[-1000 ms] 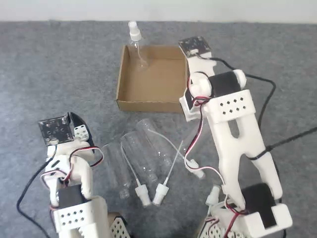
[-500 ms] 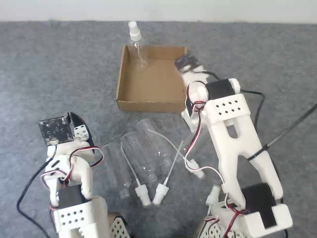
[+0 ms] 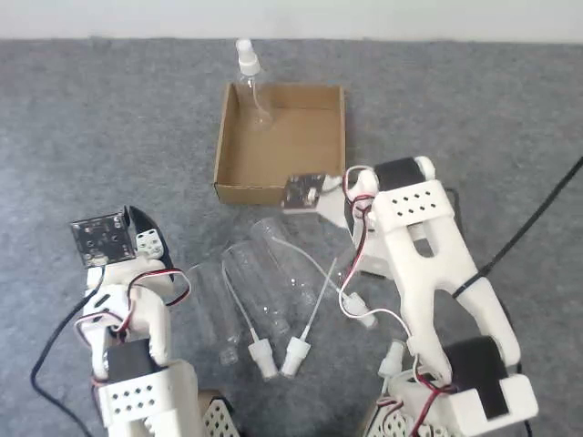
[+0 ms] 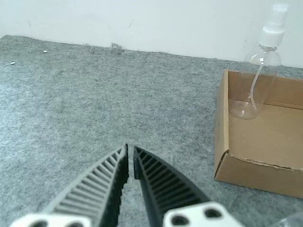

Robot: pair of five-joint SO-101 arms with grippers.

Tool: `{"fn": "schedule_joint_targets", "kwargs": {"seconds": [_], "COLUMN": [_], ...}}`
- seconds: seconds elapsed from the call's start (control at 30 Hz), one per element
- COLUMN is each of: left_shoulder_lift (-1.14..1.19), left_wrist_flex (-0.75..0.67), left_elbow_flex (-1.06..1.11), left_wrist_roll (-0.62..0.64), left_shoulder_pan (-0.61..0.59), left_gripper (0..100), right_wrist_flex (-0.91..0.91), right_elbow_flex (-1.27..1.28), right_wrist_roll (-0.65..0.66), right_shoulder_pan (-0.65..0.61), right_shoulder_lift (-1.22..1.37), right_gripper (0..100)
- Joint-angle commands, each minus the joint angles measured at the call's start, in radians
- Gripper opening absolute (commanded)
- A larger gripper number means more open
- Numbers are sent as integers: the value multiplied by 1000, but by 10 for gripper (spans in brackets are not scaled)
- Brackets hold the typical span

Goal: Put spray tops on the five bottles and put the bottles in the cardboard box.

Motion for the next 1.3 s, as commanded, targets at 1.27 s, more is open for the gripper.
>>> {"fn": "schedule_joint_targets", "kwargs": {"seconds": [1.27], "left_shoulder_lift": [-15], "left_wrist_flex": [-41], "left_elbow_flex": [5], "left_wrist_roll": [-8], "left_shoulder_pan": [2], "left_gripper": [13], "right_wrist_flex": [-475], "right_elbow_flex": [150], "right_wrist_roll": [259], "right_shoulder_pan": [87], "right_shoulder_lift": [243], "right_gripper": [237]}}
